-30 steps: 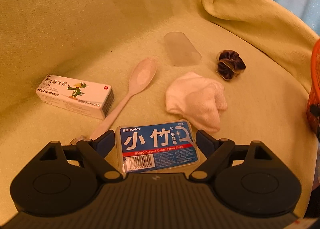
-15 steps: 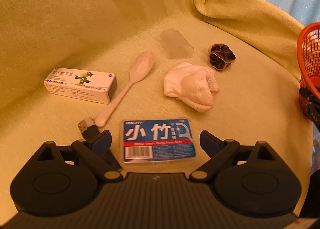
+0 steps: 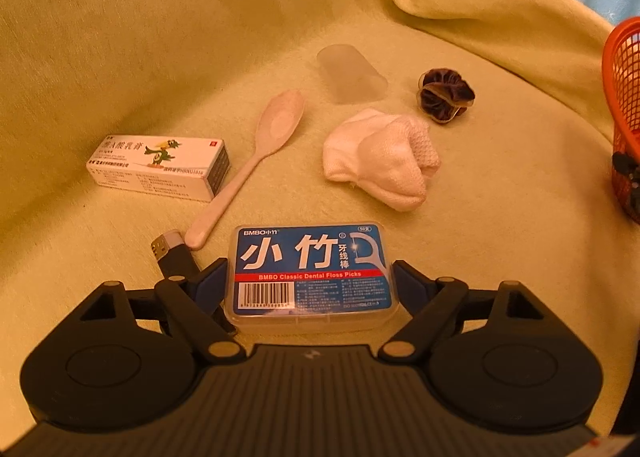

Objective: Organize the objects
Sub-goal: 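Carry the floss box over the wastebasket and open the left gripper, then lower the left gripper onto the black lighter and grasp it, then lift the lighter and carry it over the wastebasket with the left gripper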

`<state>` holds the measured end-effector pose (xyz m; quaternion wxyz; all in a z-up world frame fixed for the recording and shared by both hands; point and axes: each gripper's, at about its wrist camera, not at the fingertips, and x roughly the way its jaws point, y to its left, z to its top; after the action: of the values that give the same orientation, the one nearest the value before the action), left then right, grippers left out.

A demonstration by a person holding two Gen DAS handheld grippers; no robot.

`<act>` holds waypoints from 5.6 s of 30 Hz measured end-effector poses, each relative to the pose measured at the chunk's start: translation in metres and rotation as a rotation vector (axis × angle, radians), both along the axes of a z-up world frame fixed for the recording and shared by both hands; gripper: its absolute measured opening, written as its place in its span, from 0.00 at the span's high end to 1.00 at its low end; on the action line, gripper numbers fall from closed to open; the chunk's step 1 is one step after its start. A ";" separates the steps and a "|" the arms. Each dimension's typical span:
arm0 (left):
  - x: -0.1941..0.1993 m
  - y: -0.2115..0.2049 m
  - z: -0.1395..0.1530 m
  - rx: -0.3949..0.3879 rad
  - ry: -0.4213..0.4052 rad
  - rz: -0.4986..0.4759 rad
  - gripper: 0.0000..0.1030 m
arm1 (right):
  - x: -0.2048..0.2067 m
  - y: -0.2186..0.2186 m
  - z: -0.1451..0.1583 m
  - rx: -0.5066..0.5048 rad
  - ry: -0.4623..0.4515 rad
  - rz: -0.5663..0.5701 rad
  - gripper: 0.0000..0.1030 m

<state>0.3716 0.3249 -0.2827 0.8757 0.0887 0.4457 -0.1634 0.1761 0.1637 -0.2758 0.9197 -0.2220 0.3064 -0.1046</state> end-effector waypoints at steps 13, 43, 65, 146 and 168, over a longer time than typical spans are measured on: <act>0.006 -0.007 0.049 -0.072 -0.020 -0.050 0.19 | 0.000 0.000 0.000 0.000 0.000 0.000 0.91; -0.021 -0.231 0.164 -0.283 -0.076 -0.692 0.19 | 0.002 0.000 0.002 0.009 -0.006 -0.003 0.92; 0.041 -0.035 0.138 -0.239 -0.124 -0.142 0.15 | -0.002 -0.004 0.004 0.024 -0.010 -0.006 0.91; 0.003 0.007 0.094 -0.108 -0.053 -0.101 0.83 | -0.001 0.000 0.001 0.009 0.000 0.000 0.91; -0.004 -0.073 0.139 -0.213 -0.089 -0.333 0.83 | 0.000 -0.001 0.002 0.016 -0.005 -0.002 0.91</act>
<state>0.3673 0.2522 -0.1433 0.8598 0.0749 0.3661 -0.3480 0.1758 0.1630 -0.2737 0.9221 -0.2141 0.3052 -0.1037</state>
